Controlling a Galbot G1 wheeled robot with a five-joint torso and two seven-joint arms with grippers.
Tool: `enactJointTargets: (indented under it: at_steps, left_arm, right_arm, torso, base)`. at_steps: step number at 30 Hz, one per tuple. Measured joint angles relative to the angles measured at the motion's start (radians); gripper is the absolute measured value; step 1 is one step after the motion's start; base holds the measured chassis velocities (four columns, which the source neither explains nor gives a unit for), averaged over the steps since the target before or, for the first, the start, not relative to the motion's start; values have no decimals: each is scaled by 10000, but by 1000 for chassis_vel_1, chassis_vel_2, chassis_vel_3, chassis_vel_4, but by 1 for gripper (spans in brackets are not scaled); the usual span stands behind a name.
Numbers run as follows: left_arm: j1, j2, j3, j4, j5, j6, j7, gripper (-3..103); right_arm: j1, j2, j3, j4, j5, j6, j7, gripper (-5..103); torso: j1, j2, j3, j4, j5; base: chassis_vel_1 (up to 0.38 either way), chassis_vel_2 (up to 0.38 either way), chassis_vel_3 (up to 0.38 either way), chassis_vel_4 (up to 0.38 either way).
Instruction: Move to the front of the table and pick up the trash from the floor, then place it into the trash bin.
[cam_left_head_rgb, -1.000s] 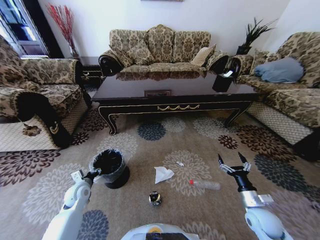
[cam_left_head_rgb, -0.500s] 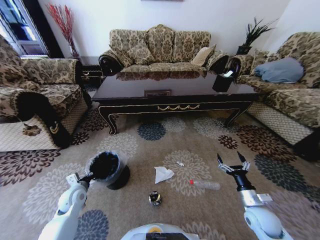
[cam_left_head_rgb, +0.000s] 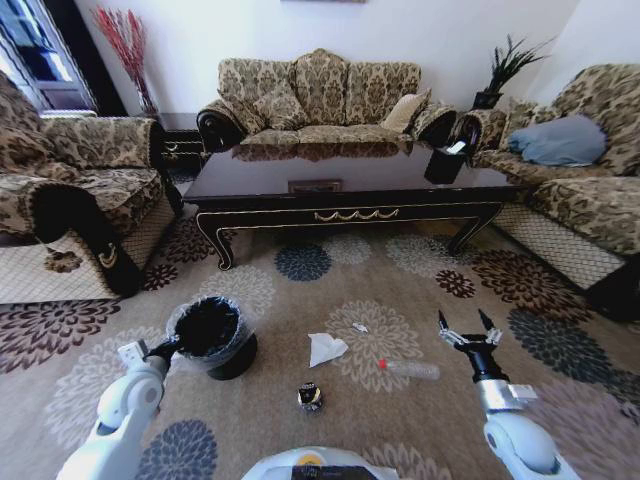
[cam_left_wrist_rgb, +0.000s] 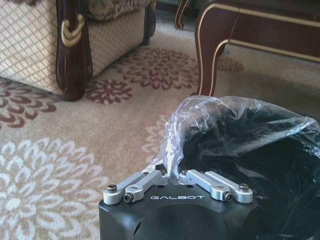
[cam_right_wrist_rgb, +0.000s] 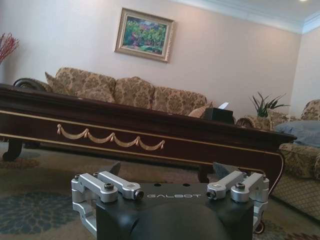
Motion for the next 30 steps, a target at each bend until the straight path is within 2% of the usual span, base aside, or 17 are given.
enactJointTargets:
  at_steps: [4,7,12,14,17,18,22,23,26,29,30]
  left_arm:
    - [179,52,-184,-518,-222,16,-48,4]
    - [471,-4,-393,-1036,-278,37,-78,4]
    - [718,-78,-557,-1478,-277,65,-95,4]
    - [891,-120,-667,-1797,-279,80,-99,4]
    - [1090,-204,-781,-2117,-283,100,-103,4]
    - [1090,-204,-781,-2117,-283,100,-103,4]
    - [1273,-353,-813,-2296,-206,139,-136,4]
    - [1273,-353,-813,-2296,-206,139,-136,4]
    - [1362,-504,-754,-2340,-66,140,-156,4]
    - [1462,-569,-743,-2446,-25,147,-171,4]
    - [1462,-569,-743,-2446,-25,147,-171,4]
  right_arm:
    - [71,-402,-296,-299,304,-486,-275,100]
    - [633,-976,-875,-1042,466,-822,-773,100]
    - [1204,-1411,-1400,-1855,524,-948,-1330,100]
    - [1586,-1730,-1780,-2585,526,-983,-1792,100]
    - [2060,-2122,-2174,-3535,577,-871,-2778,100]
    - [2060,-2122,-2174,-3535,577,-871,-2778,100]
    - [2558,-2702,-2621,-4554,588,-531,-4602,100]
    - [2558,-2702,-2621,-4554,588,-531,-4602,100]
    - [3013,-2949,-3002,-5306,486,-313,-6344,100]
    - [3862,-2837,-3475,-6326,-153,-52,-7216,100]
    - [3862,-2837,-3475,-6326,-153,-52,-7216,100]
  torso:
    - [0,0,-1,-12,-1]
    - [0,0,0,-6,0]
    - [0,0,-1,0,0]
    - [0,0,0,-3,2]
    - [0,1,-1,-8,4]
    - [0,1,-1,-8,4]
    - [0,0,0,-4,-1]
    - [0,0,0,-4,-1]
    - [0,0,0,-7,-3]
    - [0,1,-1,-6,-2]
    - [0,1,-1,-6,-2]
  base:
    - [0,0,0,0]
    - [0,0,0,0]
    - [0,0,0,0]
    - [0,0,0,0]
    - [0,0,0,0]
    - [0,0,0,0]
    - [0,0,0,0]
    - [0,0,0,0]
    - [0,0,0,0]
    - [0,0,0,0]
    - [0,0,0,0]
